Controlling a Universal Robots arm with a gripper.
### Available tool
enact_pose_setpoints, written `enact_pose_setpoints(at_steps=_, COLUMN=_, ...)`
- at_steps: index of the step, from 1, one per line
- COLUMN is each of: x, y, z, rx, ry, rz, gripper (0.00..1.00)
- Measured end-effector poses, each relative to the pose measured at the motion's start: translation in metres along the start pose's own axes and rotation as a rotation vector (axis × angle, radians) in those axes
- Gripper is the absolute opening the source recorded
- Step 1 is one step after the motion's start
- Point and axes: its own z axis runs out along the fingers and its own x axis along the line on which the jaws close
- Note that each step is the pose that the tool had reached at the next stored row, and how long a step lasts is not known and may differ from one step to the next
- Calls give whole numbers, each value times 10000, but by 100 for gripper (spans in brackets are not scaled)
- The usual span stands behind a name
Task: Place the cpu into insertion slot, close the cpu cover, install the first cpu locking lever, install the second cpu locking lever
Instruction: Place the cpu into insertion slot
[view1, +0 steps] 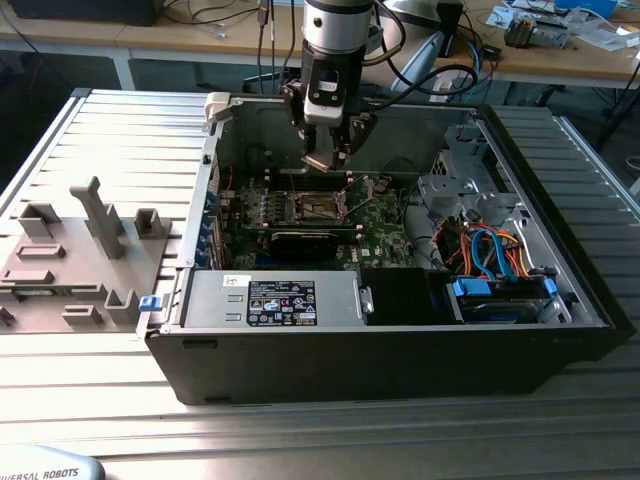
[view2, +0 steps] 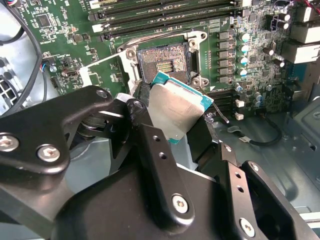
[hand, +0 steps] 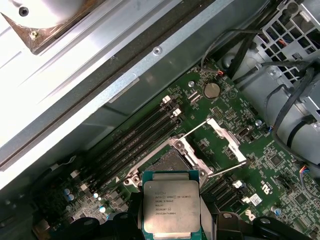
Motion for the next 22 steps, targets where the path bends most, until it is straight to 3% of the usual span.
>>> enact_pose_setpoints(at_steps=22, x=0, y=0, z=0, rx=-2, ry=-4, rz=111, gripper=54)
